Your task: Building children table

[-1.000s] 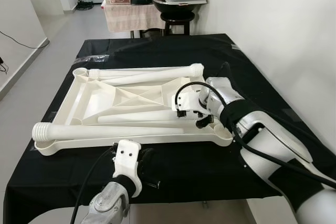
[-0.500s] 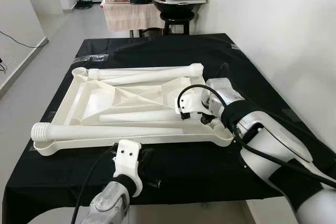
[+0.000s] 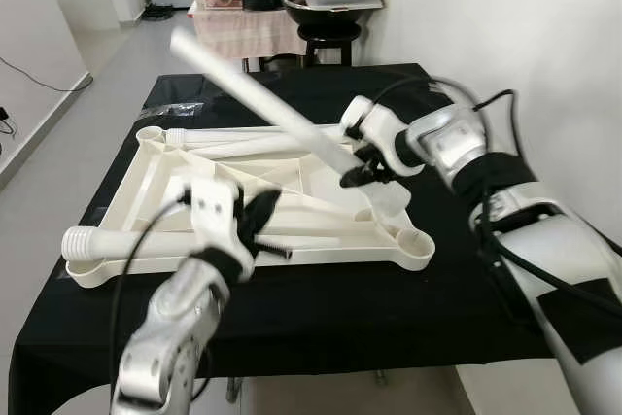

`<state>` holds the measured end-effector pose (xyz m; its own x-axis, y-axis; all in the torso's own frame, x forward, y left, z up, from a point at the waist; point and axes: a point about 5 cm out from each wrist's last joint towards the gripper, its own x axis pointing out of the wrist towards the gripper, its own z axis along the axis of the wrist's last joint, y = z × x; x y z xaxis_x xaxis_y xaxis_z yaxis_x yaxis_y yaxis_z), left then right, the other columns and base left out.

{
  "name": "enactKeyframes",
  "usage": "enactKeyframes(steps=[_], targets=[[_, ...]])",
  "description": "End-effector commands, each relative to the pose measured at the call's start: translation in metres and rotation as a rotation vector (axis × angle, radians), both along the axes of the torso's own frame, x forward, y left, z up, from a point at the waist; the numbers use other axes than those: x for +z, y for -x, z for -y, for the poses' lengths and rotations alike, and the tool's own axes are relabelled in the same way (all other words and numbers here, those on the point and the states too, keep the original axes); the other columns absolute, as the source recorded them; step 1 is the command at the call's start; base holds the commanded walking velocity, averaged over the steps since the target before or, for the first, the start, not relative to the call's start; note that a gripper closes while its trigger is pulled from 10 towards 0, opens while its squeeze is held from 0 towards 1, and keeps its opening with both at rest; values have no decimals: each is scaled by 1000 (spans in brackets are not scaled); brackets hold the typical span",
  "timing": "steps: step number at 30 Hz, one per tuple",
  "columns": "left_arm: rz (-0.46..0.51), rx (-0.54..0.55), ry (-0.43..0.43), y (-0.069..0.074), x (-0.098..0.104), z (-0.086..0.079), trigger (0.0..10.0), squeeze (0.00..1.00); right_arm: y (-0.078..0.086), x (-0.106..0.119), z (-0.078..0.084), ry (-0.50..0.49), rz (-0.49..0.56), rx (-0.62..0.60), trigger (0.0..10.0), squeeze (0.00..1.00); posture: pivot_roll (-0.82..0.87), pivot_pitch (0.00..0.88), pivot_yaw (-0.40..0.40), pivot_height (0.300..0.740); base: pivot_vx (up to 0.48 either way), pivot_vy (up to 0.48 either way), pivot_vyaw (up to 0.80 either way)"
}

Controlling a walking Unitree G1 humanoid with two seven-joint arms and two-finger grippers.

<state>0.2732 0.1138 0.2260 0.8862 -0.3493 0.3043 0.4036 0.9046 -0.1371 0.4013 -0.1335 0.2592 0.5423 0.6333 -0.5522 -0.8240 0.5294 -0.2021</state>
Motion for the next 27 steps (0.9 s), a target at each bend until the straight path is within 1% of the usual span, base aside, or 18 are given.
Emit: enactKeyframes(steps=[1, 2, 3, 4, 7, 9, 13, 14, 15, 16, 17, 18, 20, 23, 25, 26, 27], targets=[[35, 19, 41, -2, 12, -7, 10000, 1000, 4, 5, -7, -126, 7, 37, 0, 0, -64, 0, 30, 740, 0, 0, 0], [42, 24, 49, -3, 14, -8, 10000, 1000, 5, 5, -8, -146, 9, 39, 0, 0, -65, 0, 32, 740, 0, 0, 0], [68, 40, 84, -7, 24, -13, 10000, 1000, 11, -5, -14, -154, 22, 67, 0, 0, -65, 0, 41, 740, 0, 0, 0], [68, 40, 84, -7, 24, -13, 10000, 1000, 11, -5, -14, -154, 22, 67, 0, 0, -65, 0, 41, 740, 0, 0, 0], [122, 74, 155, -14, 47, -24, 10000, 1000, 27, -25, -28, -189, 37, 118, 0, 0, -59, 0, 46, 740, 0, 0, 0], [122, 74, 155, -14, 47, -24, 10000, 1000, 27, -25, -28, -189, 37, 118, 0, 0, -59, 0, 46, 740, 0, 0, 0], [131, 90, 164, -16, 53, -31, 10000, 1000, 31, -28, -35, -255, 38, 115, 0, 0, -52, 0, 55, 740, 0, 0, 0], [131, 90, 164, -16, 53, -31, 10000, 1000, 31, -28, -35, -255, 38, 115, 0, 0, -52, 0, 55, 740, 0, 0, 0], [126, 89, 170, -17, 54, -32, 10000, 1000, 34, -27, -36, -270, 38, 118, 0, 0, -52, 0, 55, 740, 0, 0, 0], [115, 85, 177, -18, 53, -33, 10000, 1000, 40, -27, -41, -272, 47, 150, 0, 0, -51, 0, 55, 740, 0, 0, 0], [115, 85, 177, -18, 53, -33, 10000, 1000, 40, -27, -41, -272, 47, 150, 0, 0, -51, 0, 55, 740, 0, 0, 0], [107, 79, 176, -18, 52, -33, 10000, 1000, 46, -27, -45, -277, 54, 173, 0, 0, -50, 0, 57, 740, 0, 0, 0], [103, 63, 178, -18, 52, -31, 10000, 1000, 49, -27, -50, -293, 61, 163, 0, 0, -49, 0, 59, 740, 0, 0, 0], [101, 56, 182, -18, 52, -31, 10000, 1000, 52, -27, -50, -298, 71, 153, 0, 0, -46, 0, 61, 740, 0, 0, 0], [96, 54, 187, -20, 52, -32, 10000, 1000, 58, -27, -53, -286, 85, 198, 0, 0, -47, 0, 63, 740, 0, 0, 0], [96, 54, 187, -20, 52, -32, 10000, 1000, 58, -27, -53, -286, 85, 198, 0, 0, -47, 0, 63, 740, 0, 0, 0], [94, 54, 188, -21, 53, -32, 10000, 1000, 63, -28, -54, -262, 96, 234, 0, 0, -48, 0, 65, 740, 0, 0, 0]])
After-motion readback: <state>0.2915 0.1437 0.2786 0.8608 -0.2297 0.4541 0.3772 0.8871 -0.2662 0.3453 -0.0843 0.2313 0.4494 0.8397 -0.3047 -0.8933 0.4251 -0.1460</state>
